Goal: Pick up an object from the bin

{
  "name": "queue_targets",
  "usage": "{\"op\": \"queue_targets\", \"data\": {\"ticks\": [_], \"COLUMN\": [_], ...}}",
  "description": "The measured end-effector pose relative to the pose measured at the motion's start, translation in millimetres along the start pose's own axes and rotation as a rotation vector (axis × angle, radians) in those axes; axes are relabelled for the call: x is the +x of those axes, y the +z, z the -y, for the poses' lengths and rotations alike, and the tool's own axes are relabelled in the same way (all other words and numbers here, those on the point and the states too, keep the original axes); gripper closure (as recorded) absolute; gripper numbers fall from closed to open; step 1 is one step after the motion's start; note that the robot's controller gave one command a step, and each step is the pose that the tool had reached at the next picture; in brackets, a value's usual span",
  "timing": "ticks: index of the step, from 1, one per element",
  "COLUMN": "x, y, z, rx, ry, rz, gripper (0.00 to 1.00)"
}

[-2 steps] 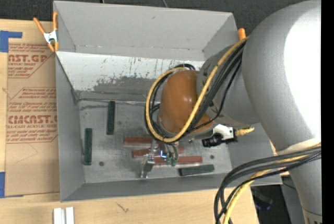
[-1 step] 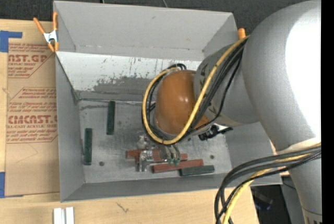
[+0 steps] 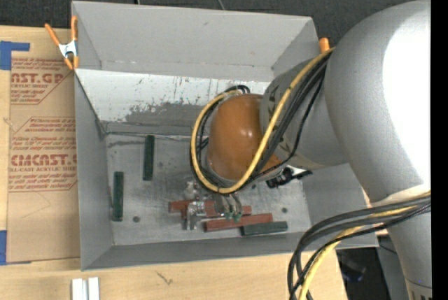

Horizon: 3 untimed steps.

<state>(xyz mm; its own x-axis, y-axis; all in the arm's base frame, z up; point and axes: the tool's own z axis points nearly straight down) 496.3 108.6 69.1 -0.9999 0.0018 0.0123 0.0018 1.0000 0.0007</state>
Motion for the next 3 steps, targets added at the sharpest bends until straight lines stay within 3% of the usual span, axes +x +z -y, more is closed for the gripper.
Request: {"op": "queue_targets", "data": {"ticks": [2, 3], "x": [-0.4, 1.9], "y": [-24.3, -36.3], "z": [-0.1, 0.1], "rx": [-0.001, 0.001], "ry": [0.001, 0.001], "rz": [0.013, 0.006], "gripper": [1.0, 1.0]}}
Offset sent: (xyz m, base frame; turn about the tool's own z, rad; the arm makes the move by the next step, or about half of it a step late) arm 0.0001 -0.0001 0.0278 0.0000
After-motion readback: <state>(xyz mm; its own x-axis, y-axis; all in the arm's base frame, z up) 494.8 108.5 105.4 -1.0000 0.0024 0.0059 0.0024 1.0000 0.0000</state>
